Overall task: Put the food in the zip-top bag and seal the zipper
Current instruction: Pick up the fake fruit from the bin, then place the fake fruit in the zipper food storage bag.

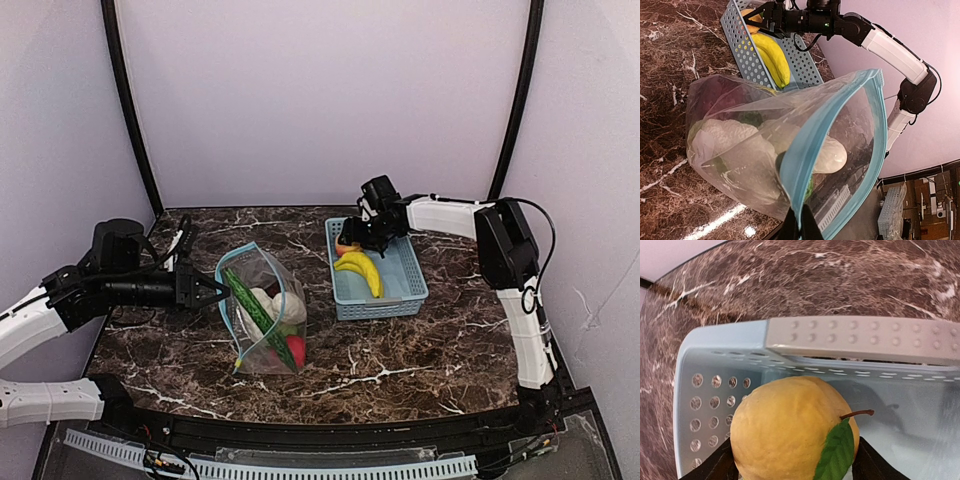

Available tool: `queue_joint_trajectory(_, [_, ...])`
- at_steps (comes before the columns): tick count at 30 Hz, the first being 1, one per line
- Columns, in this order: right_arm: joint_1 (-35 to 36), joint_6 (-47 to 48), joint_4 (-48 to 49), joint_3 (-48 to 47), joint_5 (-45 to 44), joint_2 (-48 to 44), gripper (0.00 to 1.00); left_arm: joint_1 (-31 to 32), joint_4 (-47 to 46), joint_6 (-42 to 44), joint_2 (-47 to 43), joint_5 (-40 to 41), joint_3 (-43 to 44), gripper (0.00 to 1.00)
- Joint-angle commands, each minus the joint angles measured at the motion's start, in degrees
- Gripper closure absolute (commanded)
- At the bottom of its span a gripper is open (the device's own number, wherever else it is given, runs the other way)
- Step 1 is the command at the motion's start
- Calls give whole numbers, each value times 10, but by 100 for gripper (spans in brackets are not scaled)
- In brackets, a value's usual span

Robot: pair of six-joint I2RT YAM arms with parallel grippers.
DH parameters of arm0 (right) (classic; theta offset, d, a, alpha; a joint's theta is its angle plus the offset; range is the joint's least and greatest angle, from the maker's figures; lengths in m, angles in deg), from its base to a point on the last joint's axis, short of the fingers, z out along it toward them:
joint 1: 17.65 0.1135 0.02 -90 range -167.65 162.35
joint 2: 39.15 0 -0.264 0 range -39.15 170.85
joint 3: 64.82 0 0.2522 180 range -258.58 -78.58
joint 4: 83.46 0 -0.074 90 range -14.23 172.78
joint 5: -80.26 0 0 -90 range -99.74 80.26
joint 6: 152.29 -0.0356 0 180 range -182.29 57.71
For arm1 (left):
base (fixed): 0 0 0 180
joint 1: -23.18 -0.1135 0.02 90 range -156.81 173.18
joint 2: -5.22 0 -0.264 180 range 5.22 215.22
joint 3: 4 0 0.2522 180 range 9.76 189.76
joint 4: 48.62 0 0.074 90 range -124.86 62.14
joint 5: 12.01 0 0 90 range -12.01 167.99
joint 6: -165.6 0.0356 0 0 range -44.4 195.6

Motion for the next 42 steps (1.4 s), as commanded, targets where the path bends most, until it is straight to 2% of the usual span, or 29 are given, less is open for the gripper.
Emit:
queue_joint_trajectory(1, [-5,1,19,-14,9,7,35,-2,3,1,0,9,13,99])
queue_joint_trajectory(4, [-6,2,23,-9,7,-2,40,-3,3,-1,0,11,13,99])
queue_joint_trajectory(11, [-7,14,33,29,-11,-54,41,-2,2,-3,0,17,12,99])
queue_joint_trajectory(17, [-7,38,45,108,-35,-167,42,-2,-7,-12,-1,14,8,99])
queue_joint_trajectory(24, [18,85,56,226,-6,-337,43,-2,-40,-31,-10,5,-8,99])
queue_joint_trajectory(28, [85,136,39,261,-24,-427,42,-2,-45,-30,-11,0,-9,99])
queue_joint_trajectory(34, [224,179,33,282,-59,-515,42,-3,-36,-11,-8,-2,-7,99])
queue_joint_trajectory(42, [392,226,22,224,-106,-490,41,-3,-36,-7,-8,-1,-7,99])
